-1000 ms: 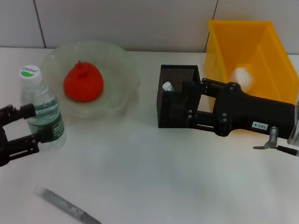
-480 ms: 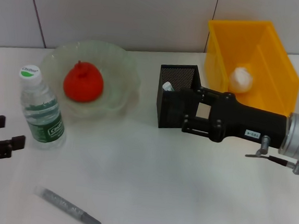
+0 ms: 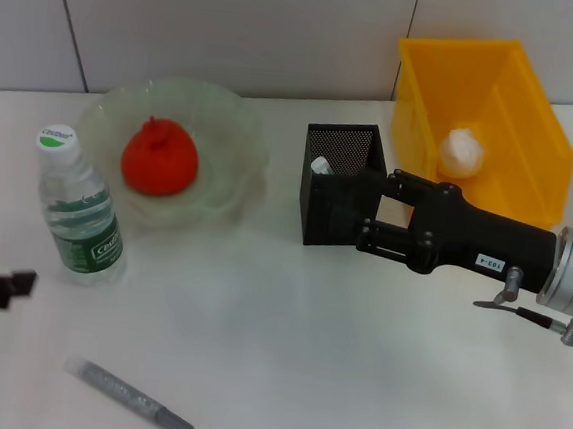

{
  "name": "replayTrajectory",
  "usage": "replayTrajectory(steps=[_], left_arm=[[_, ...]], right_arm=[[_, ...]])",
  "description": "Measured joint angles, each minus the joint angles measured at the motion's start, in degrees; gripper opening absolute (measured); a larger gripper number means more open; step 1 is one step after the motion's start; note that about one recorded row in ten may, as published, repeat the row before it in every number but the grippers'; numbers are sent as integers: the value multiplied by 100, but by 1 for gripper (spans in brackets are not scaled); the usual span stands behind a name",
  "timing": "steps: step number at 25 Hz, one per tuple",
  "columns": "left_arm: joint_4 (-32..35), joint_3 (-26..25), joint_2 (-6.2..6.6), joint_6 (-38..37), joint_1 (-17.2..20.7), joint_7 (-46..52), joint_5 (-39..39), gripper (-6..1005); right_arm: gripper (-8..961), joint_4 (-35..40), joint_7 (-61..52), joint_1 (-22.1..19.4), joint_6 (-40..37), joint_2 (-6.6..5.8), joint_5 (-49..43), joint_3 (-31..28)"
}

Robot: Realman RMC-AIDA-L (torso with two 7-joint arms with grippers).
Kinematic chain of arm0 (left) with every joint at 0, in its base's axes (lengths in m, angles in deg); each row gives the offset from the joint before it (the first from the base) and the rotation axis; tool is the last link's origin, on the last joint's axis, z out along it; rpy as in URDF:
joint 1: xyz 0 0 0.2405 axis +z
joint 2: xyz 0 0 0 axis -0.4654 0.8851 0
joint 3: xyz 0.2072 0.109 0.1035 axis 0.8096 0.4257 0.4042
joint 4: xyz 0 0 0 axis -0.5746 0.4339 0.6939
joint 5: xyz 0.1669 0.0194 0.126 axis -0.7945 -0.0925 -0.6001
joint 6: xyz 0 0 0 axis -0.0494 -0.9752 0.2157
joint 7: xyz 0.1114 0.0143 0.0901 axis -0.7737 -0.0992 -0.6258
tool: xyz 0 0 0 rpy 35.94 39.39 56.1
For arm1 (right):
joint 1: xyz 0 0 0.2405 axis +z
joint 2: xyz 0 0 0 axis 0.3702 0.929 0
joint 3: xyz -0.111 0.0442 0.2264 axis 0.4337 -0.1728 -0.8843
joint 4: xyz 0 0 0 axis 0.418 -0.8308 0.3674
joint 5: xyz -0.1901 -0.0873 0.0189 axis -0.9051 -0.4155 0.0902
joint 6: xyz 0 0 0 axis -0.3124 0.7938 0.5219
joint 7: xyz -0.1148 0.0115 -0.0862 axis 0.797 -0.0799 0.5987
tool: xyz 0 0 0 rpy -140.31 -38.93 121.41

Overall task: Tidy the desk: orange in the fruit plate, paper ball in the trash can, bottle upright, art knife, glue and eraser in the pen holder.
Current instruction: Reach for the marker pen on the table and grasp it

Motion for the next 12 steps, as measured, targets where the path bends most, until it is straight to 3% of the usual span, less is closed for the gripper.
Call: replayTrajectory(steps=[2, 5, 12], left_arm=[[104, 155, -2, -18, 4, 89, -117, 680], [489, 891, -9, -75, -33, 725, -670, 679], [749, 1659, -4, -86, -154, 1524, -1132, 677]], right_arm=[[733, 3, 1, 0, 0, 0, 0, -6], [733, 10, 7, 0, 2, 1, 0, -36], [733, 15, 24, 43, 9, -3, 0, -60]])
